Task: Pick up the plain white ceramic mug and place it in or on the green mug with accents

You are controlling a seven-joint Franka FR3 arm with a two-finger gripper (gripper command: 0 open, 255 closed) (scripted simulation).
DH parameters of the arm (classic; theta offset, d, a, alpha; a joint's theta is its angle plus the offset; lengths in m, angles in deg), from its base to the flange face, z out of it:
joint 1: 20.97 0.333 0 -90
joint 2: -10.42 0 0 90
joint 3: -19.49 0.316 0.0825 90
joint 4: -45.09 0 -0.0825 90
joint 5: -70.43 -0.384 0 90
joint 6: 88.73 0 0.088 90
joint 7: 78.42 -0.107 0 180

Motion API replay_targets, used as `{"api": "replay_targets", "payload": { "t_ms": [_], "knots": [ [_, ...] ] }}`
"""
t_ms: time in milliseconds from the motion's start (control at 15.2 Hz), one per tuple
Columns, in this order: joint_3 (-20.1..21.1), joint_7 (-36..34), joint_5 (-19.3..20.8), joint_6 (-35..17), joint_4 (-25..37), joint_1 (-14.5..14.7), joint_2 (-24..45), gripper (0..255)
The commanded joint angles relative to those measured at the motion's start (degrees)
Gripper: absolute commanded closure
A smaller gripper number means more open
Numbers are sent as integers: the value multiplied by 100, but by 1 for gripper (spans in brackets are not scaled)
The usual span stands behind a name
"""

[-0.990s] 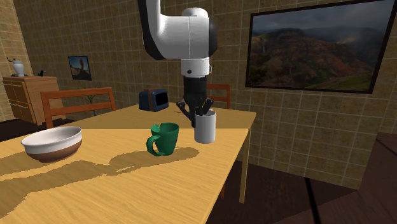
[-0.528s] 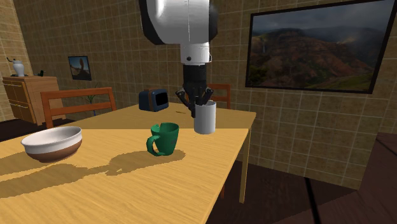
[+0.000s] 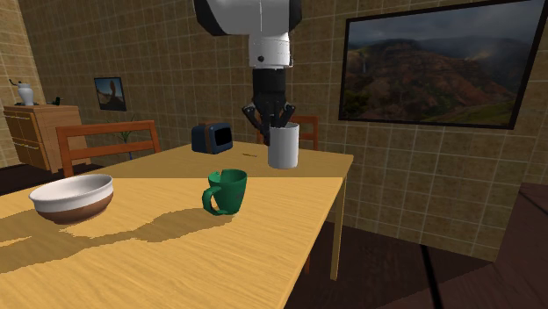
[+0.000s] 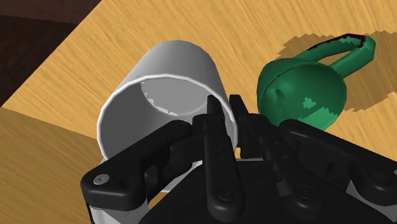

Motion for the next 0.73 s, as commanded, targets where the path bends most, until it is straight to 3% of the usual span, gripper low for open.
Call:
{"api": "replay_targets", "payload": {
  "t_ms": [0,528,660],
  "knots": [
    [2,-10,4,152,123,5,-27,255],
    [-1,-11,7,713,651,2,-61,255],
    [86,-262,45,764,662,160,-101,255]
  ]
}}
